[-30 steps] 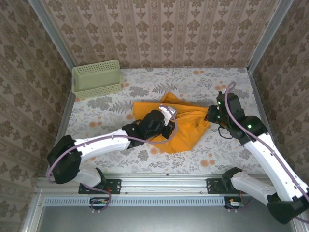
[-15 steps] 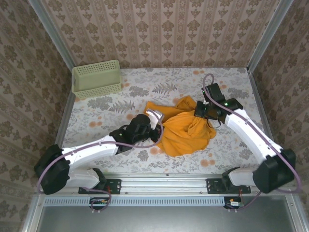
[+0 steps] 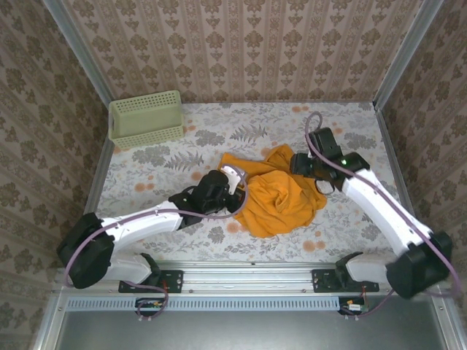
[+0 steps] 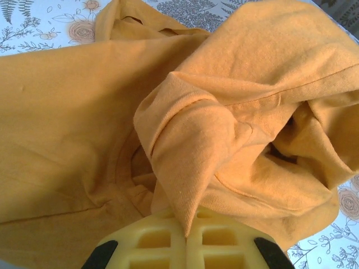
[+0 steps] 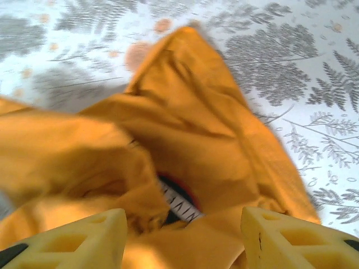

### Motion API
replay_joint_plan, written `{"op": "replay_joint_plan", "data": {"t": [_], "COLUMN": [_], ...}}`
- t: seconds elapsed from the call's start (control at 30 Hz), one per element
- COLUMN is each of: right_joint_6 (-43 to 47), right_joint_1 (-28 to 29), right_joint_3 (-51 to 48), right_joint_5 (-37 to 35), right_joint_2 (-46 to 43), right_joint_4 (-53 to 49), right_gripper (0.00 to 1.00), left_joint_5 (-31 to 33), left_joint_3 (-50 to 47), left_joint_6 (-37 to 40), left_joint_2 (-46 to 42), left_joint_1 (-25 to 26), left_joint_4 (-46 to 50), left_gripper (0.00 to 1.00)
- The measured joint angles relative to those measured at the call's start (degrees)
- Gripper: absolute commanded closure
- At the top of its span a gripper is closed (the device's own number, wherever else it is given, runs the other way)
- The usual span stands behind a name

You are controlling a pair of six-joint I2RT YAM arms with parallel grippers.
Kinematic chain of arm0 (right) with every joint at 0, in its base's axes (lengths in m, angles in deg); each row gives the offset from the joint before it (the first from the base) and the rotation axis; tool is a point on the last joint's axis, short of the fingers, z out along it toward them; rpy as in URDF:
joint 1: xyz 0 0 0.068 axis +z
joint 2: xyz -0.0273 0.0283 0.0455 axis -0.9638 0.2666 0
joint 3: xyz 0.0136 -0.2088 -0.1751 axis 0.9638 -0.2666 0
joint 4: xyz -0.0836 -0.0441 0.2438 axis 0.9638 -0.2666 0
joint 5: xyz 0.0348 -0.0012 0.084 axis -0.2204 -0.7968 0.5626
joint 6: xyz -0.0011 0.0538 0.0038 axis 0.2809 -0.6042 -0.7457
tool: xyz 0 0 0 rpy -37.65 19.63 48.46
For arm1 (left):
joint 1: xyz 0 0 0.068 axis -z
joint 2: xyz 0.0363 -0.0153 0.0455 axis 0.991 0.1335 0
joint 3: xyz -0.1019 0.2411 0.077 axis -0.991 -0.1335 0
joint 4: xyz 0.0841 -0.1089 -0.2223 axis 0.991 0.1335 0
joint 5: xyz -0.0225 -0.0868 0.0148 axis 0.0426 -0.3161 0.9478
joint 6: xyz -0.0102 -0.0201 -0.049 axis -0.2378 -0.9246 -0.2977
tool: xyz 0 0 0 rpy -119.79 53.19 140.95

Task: Fold the inside-out t-shirt

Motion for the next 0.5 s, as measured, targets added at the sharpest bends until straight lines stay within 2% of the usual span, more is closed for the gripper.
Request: {"op": "replay_joint_plan", "data": {"t": [0.13,0.27,0.43,0.5], "right_joint_6": [-3.65,-9.66,-17.94,-19.8], "right_joint_1": [9.44,16.26,17.75,17.75], "right_joint_3": [-3.93,-7.67,-10.78,-11.47], "right_joint_5": [-1.95,-3.93,-4.55,-4.55], "right_joint_2": [-6.6,-6.69,-4.39,-2.64], "right_joint_4": [-0.48,-1.11,-1.57,-1.31], "right_gripper": [0.43,0.41,0.39,0.45], "left_joint_5": [-0.66,-1.05,-1.03,-1.05], "left_joint_3": [1.88,3.04,3.45,3.45], "left_joint_6": [-0.2,-0.2,-0.2,-0.2], "left_joint_2": [1.53,1.64,1.64,1.64], "left_joint_1": [0.0,0.0,0.0,0.0], "left_joint_4": [-0.26,-0.42,-0.44,-0.44], "left_gripper": [1.0,1.0,1.0,1.0]}}
